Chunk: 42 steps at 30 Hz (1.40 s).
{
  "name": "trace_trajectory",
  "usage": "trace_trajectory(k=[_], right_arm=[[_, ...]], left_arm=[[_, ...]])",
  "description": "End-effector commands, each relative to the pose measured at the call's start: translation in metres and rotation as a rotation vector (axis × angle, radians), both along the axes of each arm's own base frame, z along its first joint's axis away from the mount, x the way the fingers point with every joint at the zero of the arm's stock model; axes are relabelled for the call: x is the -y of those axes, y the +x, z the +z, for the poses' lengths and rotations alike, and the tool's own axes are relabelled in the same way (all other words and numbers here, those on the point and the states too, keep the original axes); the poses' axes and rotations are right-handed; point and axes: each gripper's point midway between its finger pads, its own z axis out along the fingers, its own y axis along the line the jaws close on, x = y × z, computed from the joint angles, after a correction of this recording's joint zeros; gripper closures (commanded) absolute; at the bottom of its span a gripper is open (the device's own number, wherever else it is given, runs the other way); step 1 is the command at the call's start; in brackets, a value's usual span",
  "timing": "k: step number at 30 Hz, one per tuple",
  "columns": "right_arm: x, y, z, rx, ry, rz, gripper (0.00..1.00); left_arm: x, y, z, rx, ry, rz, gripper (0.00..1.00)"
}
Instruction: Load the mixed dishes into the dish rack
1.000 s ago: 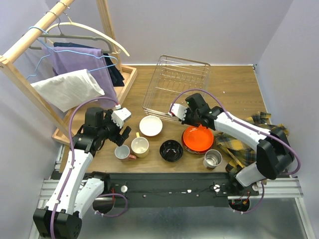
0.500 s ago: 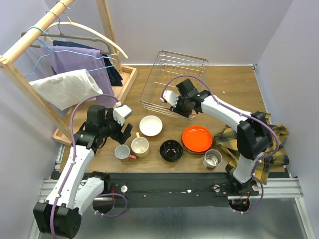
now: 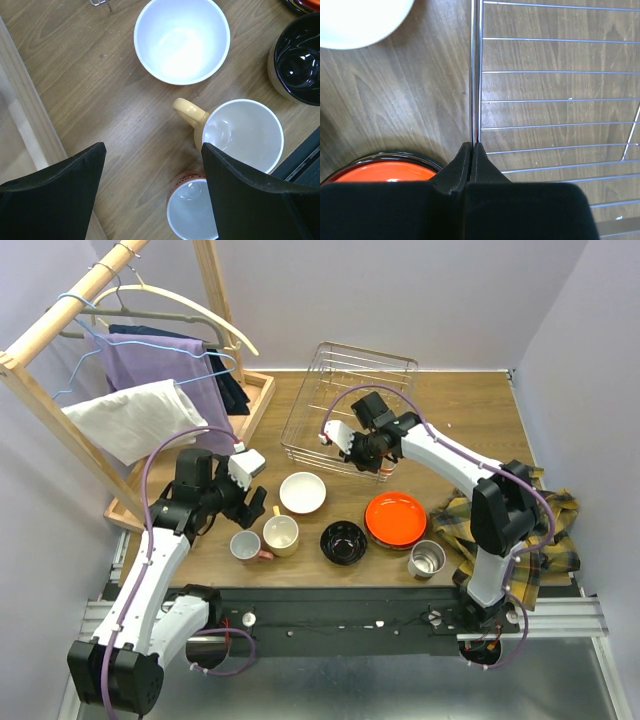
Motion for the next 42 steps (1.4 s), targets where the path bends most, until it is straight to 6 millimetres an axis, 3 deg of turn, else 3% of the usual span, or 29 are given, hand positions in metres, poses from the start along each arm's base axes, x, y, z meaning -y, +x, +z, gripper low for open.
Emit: trace_trajectory(k=[1,8,14,22,24,29,35,37,39,40,42], right_arm=[[0.027,-0.008,0.000,-0.020,-0.038,0.004,0.99],[0.080,0.001,0.007,0.018,-0.114,0.019,0.99],[0.111,-0.010,0.006,0.027,-0.176,0.056,0.99],[0.133,-0.043,0.007,0.013,-0.211,0.151,0.99],[0.140,-0.052,0.001,0.020,-0.249,0.210,0.99],[0.156,-0.055,0.004,0.076,-0.285,0.246,0.99],[0.161,-0.055,0.002,0.082,-0.283,0.221,0.99],[0.159,-0.045,0.005,0.118,-0.274,0.192,0.99],[0.156,-0.035,0.013,0.150,-0.261,0.152,0.87],[0.155,-0.032,0.017,0.159,-0.255,0.135,0.74],[0.152,-0.025,0.031,0.174,-0.224,0.081,0.68]], left_arm=[[0.009,0.001,0.013,0.008,-0.034,-0.039,0.14],[0.018,-0.003,0.008,-0.014,-0.045,-0.084,0.14],[0.025,-0.005,0.004,-0.025,-0.051,-0.122,0.14],[0.020,0.009,0.006,0.004,0.003,-0.080,0.14],[0.009,0.020,0.008,0.044,0.064,-0.021,0.12],[0.002,0.028,0.014,0.061,0.140,-0.022,0.07],[0.014,0.015,0.020,0.087,0.177,-0.118,0.07],[0.016,0.012,0.020,0.088,0.201,-0.147,0.06],[0.016,0.011,0.020,0.103,0.237,-0.179,0.06],[0.018,0.008,0.019,0.102,0.250,-0.197,0.06],[0.019,0.010,0.023,0.114,0.271,-0.207,0.06]])
